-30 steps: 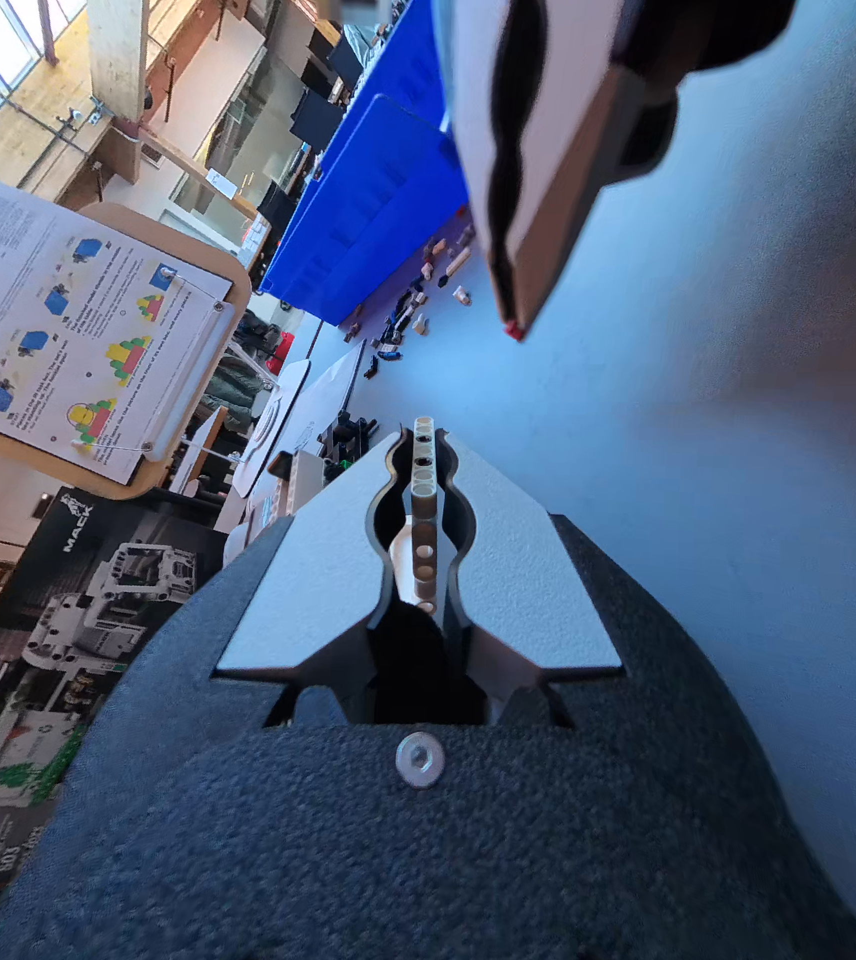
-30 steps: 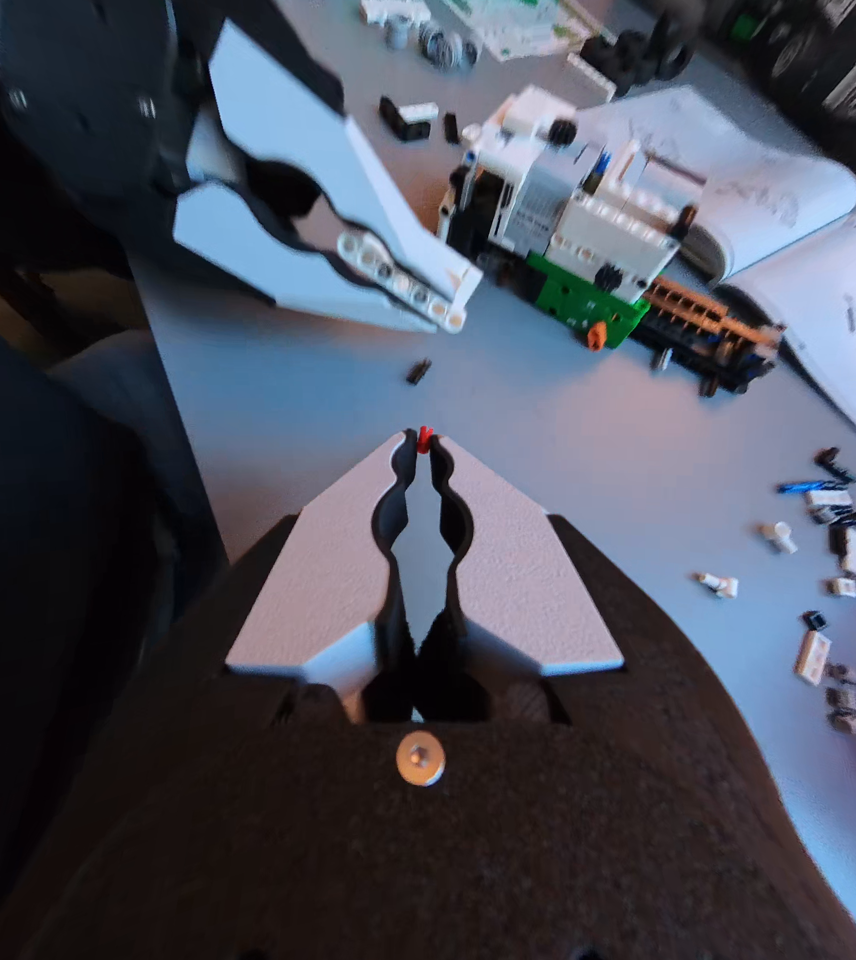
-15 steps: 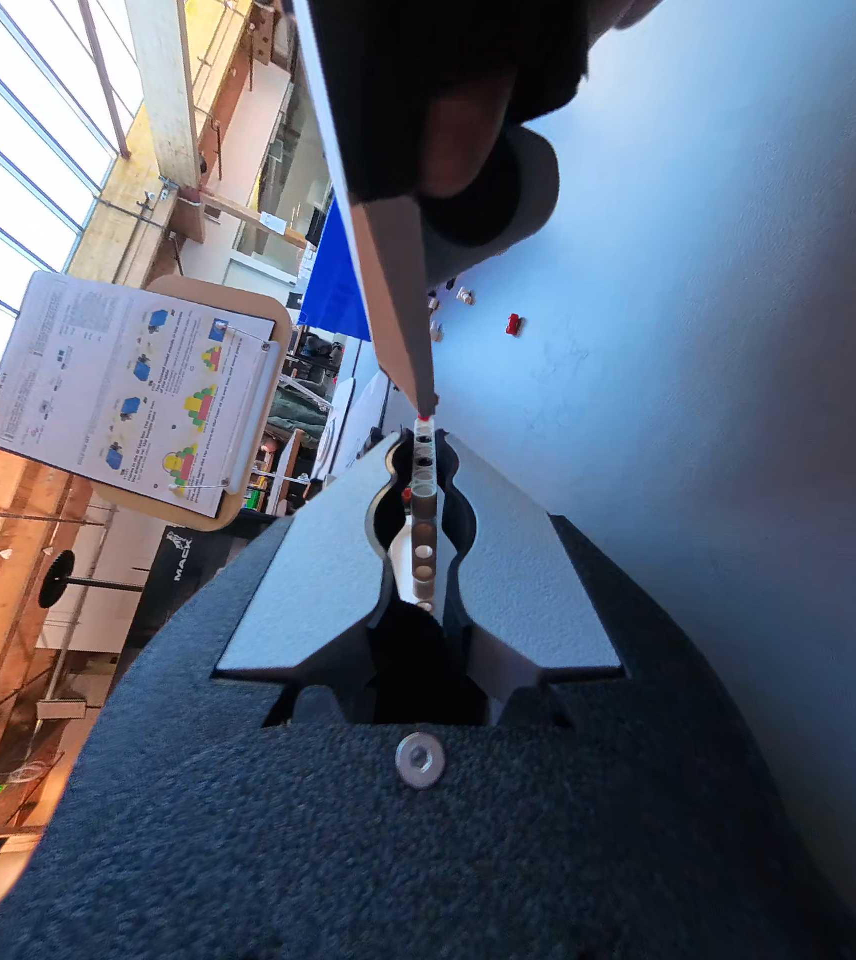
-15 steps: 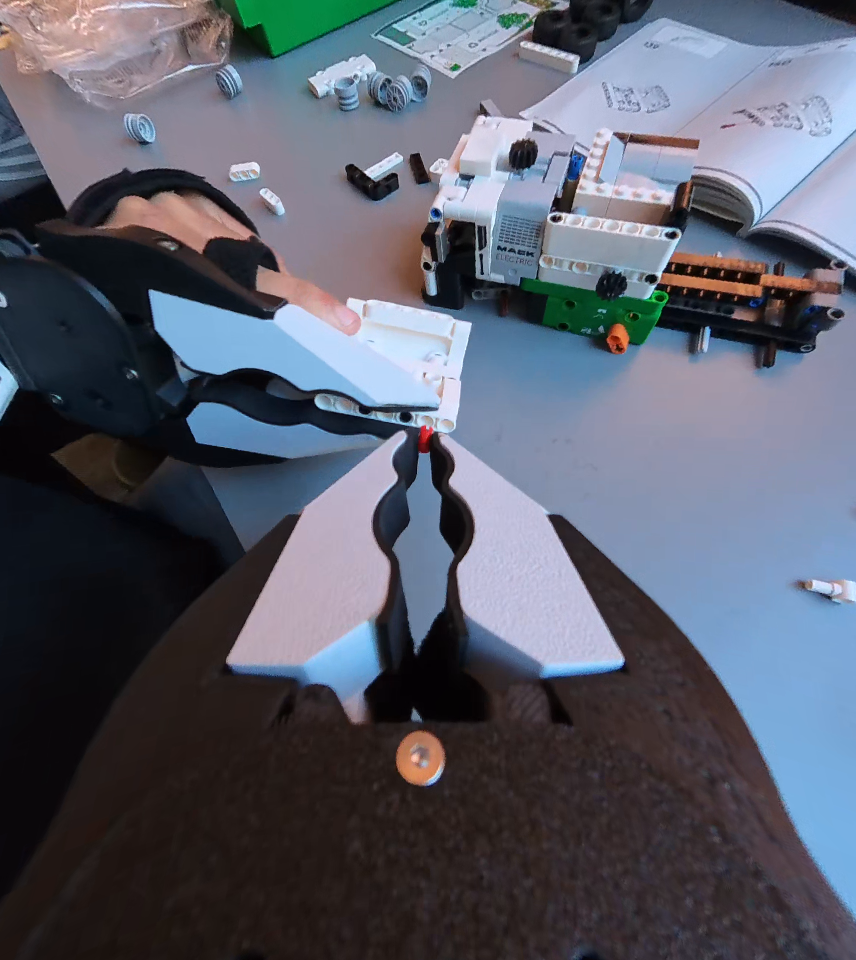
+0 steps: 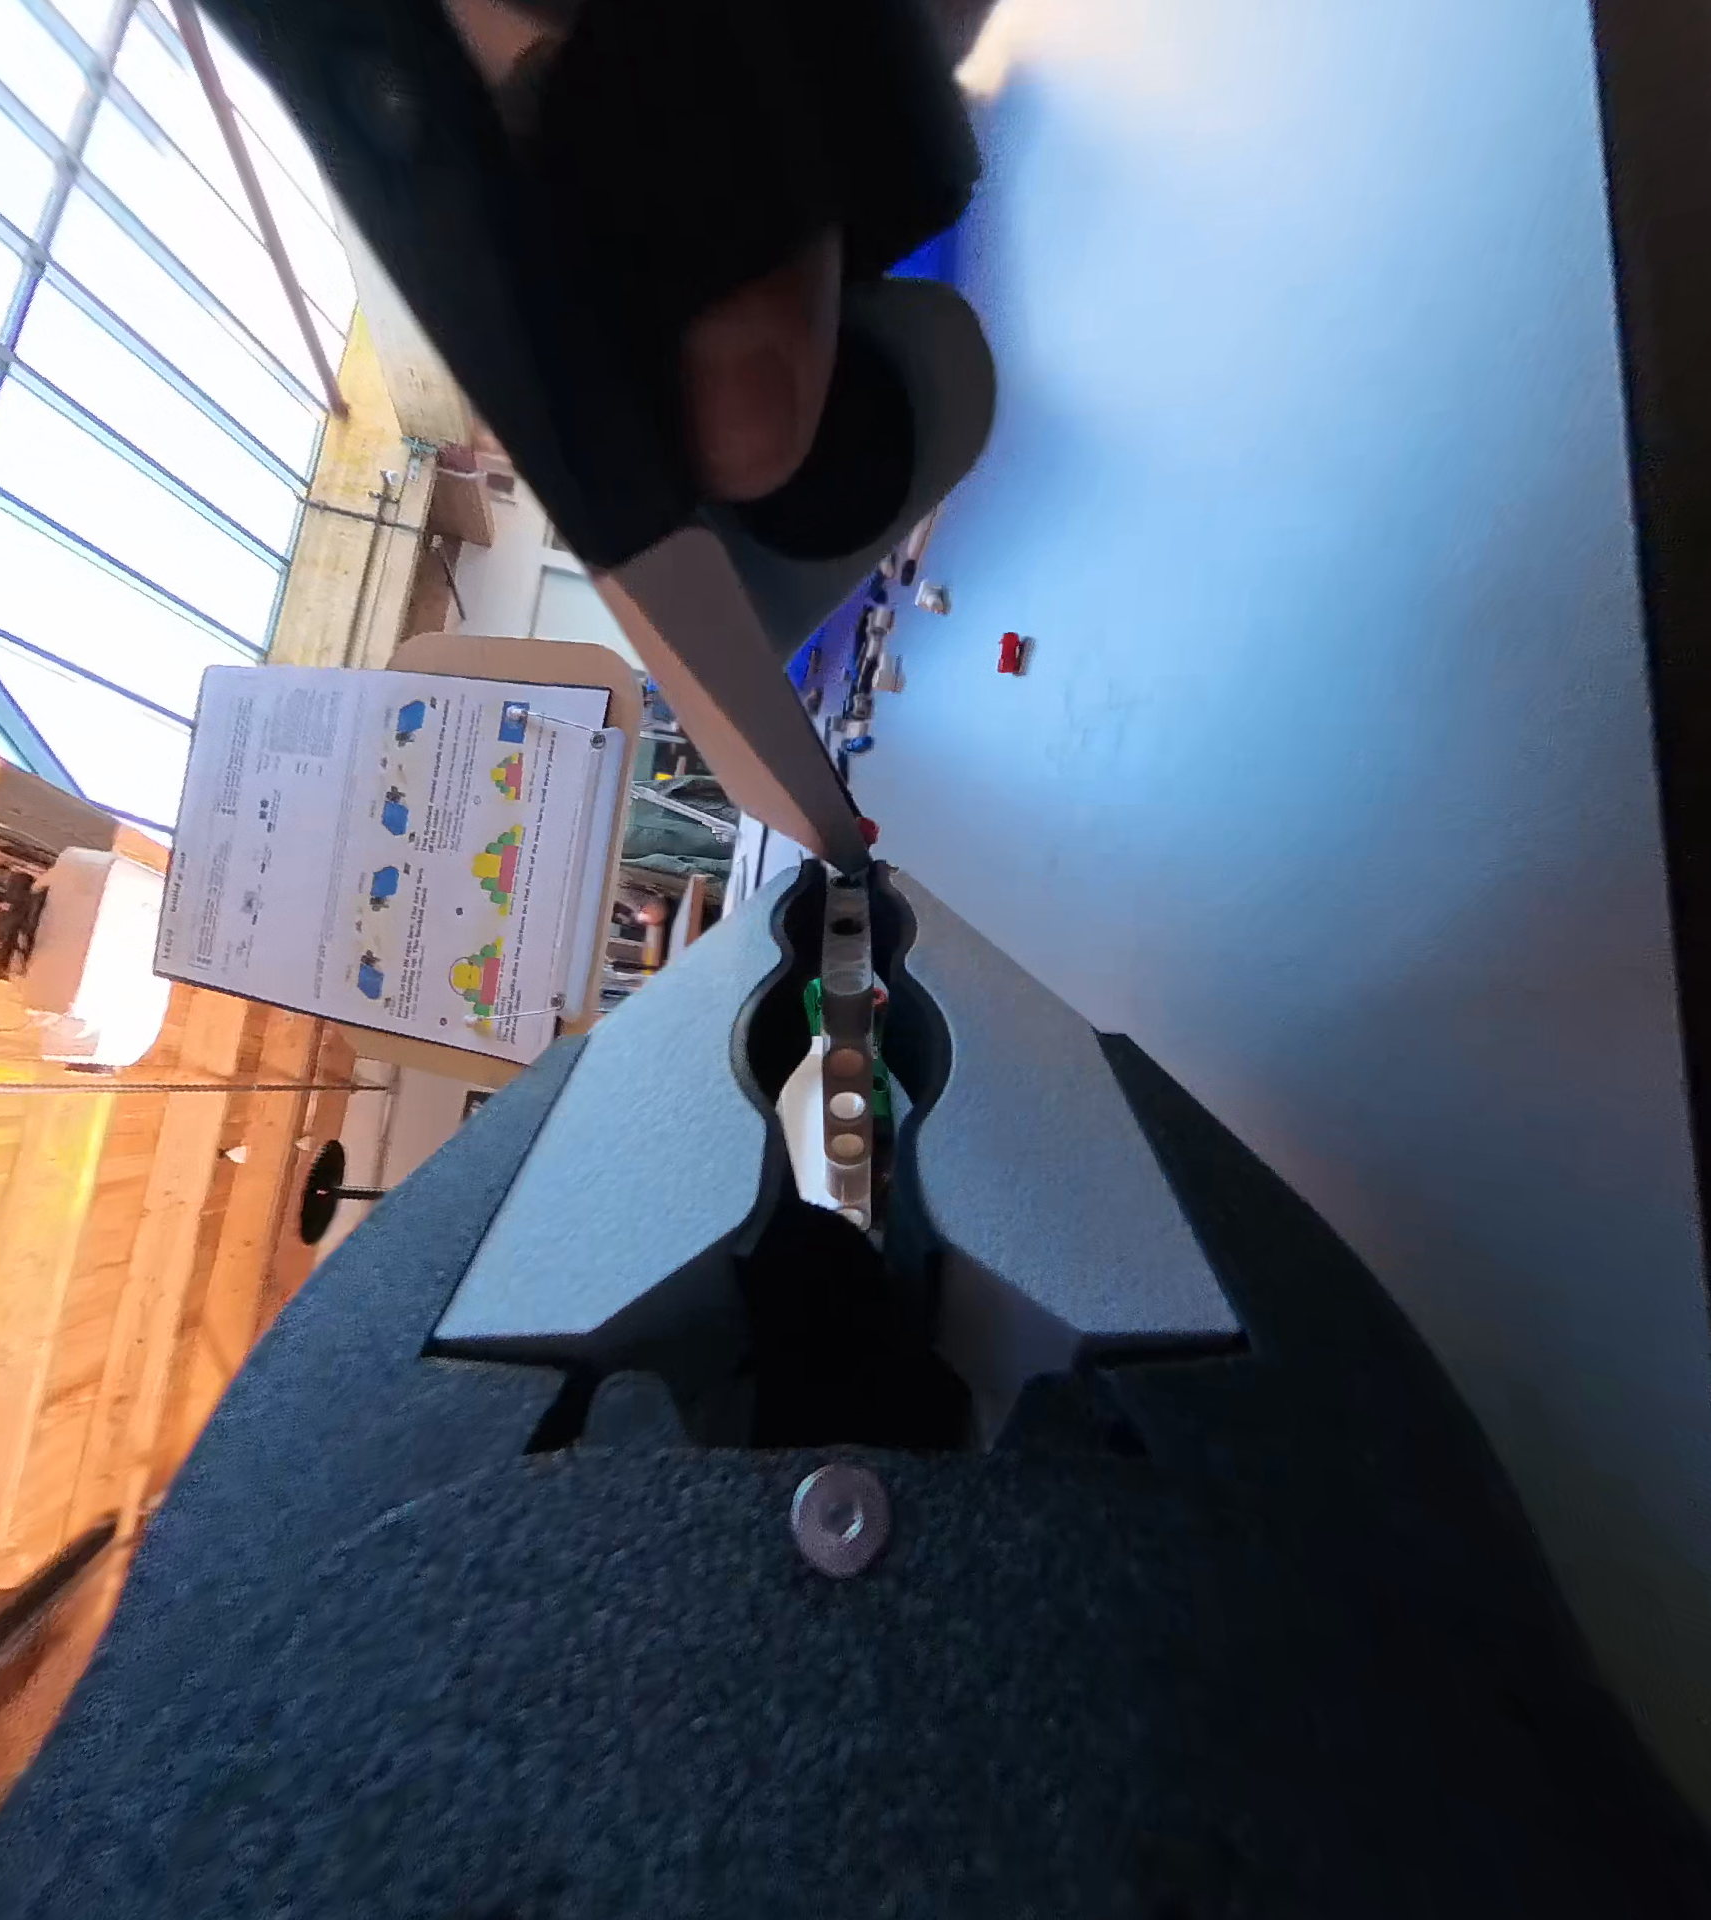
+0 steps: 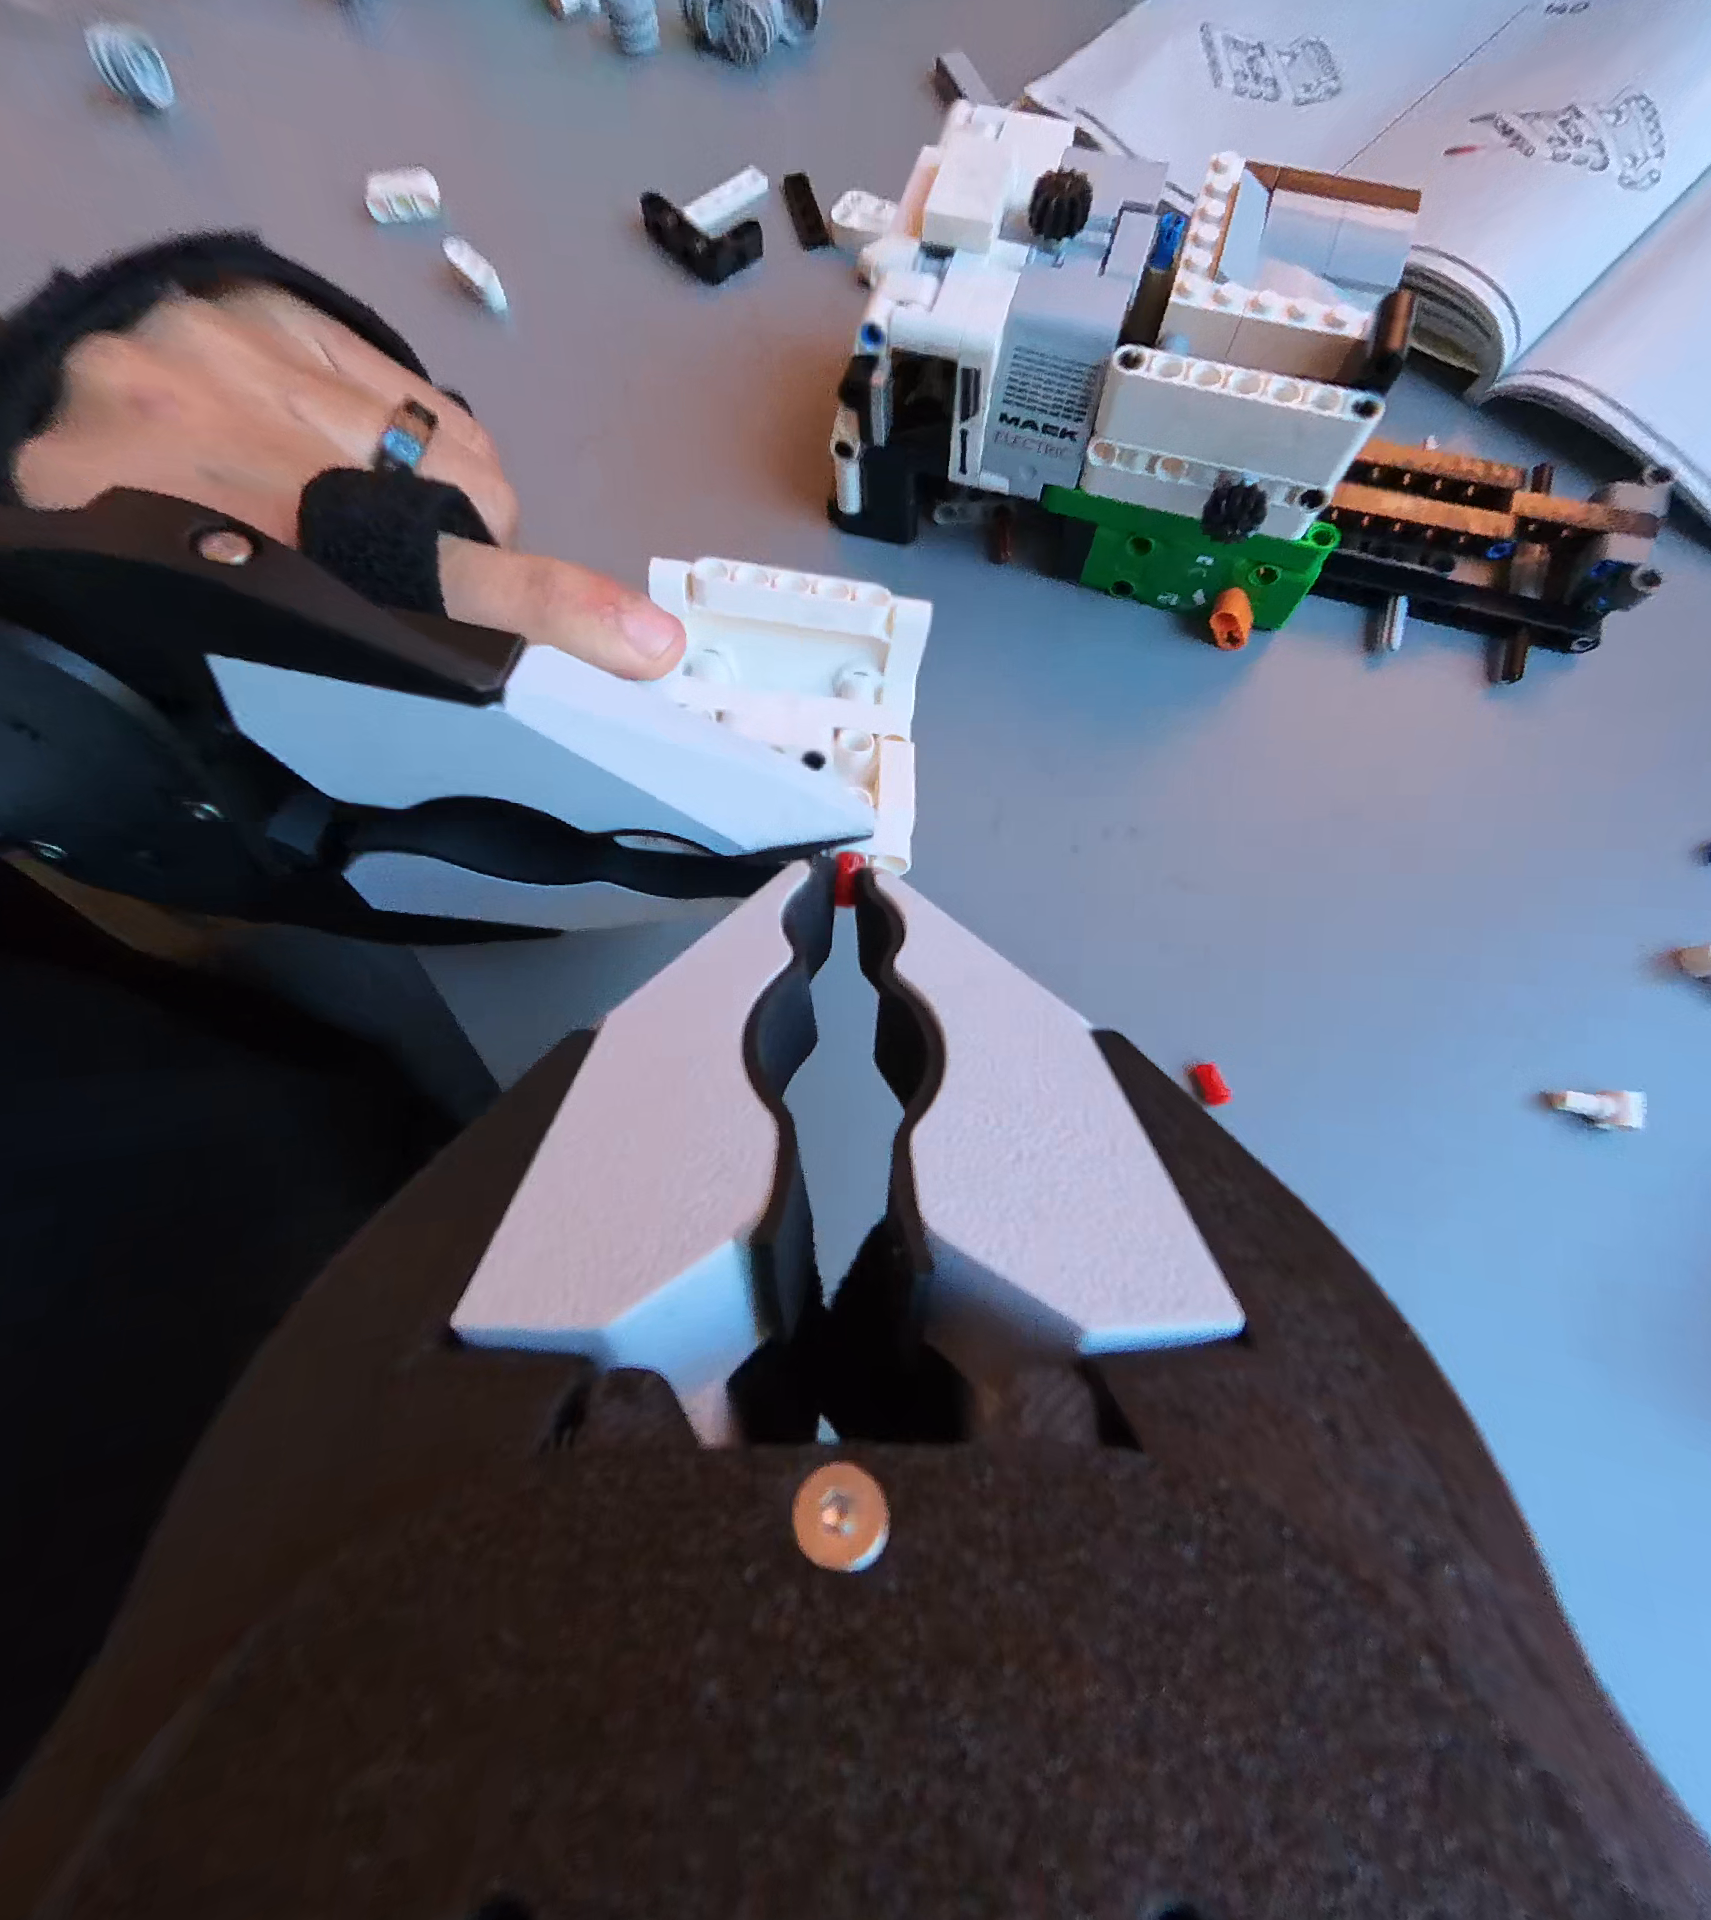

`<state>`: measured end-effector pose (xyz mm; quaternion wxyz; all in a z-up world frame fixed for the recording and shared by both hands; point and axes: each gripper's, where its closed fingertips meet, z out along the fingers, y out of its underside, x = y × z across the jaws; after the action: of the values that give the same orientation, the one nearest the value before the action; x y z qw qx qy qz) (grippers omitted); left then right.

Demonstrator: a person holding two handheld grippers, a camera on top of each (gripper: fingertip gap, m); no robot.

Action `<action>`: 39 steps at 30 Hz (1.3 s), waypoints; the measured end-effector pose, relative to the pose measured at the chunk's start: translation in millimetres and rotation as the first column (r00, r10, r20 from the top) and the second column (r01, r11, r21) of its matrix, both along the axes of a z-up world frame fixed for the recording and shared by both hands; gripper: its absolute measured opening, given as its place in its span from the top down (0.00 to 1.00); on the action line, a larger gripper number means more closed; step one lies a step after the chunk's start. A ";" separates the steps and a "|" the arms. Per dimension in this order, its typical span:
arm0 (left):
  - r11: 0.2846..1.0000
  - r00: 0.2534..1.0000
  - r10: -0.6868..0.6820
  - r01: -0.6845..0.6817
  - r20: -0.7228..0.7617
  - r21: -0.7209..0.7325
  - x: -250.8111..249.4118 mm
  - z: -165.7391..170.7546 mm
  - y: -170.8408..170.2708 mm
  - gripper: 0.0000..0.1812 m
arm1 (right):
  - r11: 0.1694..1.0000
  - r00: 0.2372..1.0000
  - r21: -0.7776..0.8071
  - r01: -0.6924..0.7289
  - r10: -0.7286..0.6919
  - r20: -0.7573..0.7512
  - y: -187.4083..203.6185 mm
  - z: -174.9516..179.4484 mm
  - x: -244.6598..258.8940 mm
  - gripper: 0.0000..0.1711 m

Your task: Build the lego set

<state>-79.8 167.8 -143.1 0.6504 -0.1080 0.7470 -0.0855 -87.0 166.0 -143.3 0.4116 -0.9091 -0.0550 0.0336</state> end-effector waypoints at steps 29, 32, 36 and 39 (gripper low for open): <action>0.989 0.997 0.004 0.007 -0.079 0.145 6.4 -24.9 -4.0 0.97 | 0.997 0.997 -0.003 -0.079 0.079 0.010 -5.4 -23.4 5.6 0.98; 0.993 0.997 0.013 -0.004 -0.076 0.116 6.6 -22.5 -1.5 0.96 | 0.998 0.998 0.011 -0.060 0.060 -0.021 -4.1 -18.8 6.1 0.95; 0.999 0.998 0.003 -0.001 -0.056 0.041 5.3 -14.6 0.5 0.97 | 0.994 0.992 0.080 -0.075 0.083 -0.096 -6.0 -5.6 4.3 0.89; 0.996 0.999 -0.052 0.053 0.010 -0.074 0.3 5.1 -4.8 0.97 | 0.972 0.963 0.206 -0.109 0.155 -0.221 -7.6 7.6 4.7 0.82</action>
<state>-79.5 163.0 -138.0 0.6464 -0.1120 0.7433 -0.1307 -82.3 158.3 -135.7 0.4979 -0.8490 -0.0695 0.1630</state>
